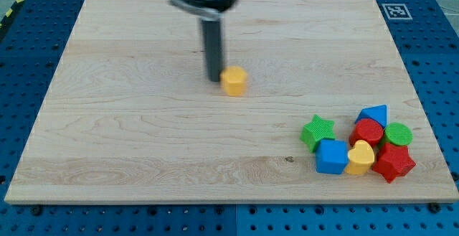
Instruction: Push the yellow hexagon into the group of blocks
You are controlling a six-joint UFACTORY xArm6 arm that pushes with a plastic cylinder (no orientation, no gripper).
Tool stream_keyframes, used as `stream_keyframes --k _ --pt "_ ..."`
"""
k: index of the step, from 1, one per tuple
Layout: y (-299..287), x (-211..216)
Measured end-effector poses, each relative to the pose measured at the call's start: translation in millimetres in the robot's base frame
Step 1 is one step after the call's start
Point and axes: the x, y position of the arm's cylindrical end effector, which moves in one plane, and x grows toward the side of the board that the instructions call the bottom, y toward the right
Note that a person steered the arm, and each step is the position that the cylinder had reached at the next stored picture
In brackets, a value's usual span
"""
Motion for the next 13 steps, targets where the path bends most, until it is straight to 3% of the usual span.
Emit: stream_keyframes --k 1,3,5,8,11,13 --pt "59.2 0.0" --pt "-27.2 -3.1" --pt "61.5 48.1" --pt "45.9 -17.1" --pt "137.1 50.1" --pt "111.9 32.5"
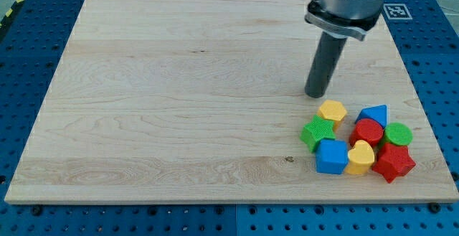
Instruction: Push the yellow hexagon into the group of blocks
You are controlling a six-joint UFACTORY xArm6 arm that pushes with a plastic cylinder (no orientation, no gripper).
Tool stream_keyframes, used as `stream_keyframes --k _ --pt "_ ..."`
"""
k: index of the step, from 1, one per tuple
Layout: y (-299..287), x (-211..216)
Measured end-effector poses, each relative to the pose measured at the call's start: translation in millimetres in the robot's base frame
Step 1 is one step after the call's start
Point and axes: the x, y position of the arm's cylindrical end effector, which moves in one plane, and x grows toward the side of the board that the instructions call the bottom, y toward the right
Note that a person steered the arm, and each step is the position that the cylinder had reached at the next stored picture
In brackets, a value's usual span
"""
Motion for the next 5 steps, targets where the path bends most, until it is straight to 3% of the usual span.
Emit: stream_keyframes --k 2,5 --pt "-1.1 43.0" --pt "-68.2 56.0"
